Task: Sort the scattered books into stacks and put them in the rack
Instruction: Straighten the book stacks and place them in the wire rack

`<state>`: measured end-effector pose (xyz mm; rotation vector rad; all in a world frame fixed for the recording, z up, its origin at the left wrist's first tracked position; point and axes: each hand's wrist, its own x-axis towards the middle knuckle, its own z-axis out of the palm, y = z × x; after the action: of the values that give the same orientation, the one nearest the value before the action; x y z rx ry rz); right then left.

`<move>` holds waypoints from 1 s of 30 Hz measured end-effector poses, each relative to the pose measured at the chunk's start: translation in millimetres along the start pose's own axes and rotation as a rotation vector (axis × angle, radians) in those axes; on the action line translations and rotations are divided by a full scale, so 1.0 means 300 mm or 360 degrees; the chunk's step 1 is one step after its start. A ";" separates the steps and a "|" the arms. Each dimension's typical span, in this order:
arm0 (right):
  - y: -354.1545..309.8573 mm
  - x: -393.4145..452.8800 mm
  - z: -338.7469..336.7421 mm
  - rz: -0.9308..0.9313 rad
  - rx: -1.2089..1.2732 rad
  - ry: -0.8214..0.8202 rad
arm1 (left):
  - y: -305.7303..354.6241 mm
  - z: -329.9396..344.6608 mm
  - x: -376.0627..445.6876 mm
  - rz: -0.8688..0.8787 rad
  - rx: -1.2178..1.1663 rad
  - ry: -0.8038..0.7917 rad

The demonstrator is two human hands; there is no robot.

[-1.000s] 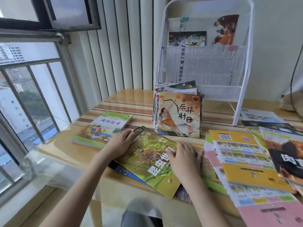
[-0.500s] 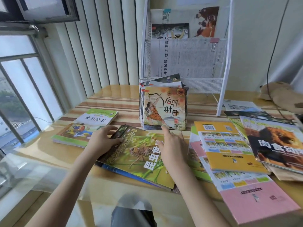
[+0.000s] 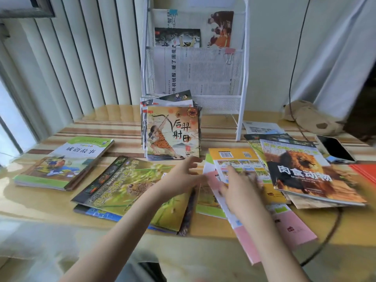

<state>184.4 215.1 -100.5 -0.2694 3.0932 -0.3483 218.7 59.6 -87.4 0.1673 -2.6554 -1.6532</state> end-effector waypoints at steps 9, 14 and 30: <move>0.117 -0.028 -0.168 -0.0178 0.0606 0.0555 | 0.042 0.019 0.096 -0.0447 -0.0735 -0.0041; 0.133 -0.055 -0.139 -0.0211 0.0783 0.0578 | 0.084 0.078 0.084 -0.0521 -0.0563 -0.0151; 0.006 -0.157 -0.052 -0.0553 0.0240 0.0482 | 0.006 0.062 0.181 -0.0264 -0.0140 0.0396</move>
<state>230.0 228.5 -85.8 -0.8262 3.2771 -0.6862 163.3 71.8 -96.8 0.5664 -2.4377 -1.6636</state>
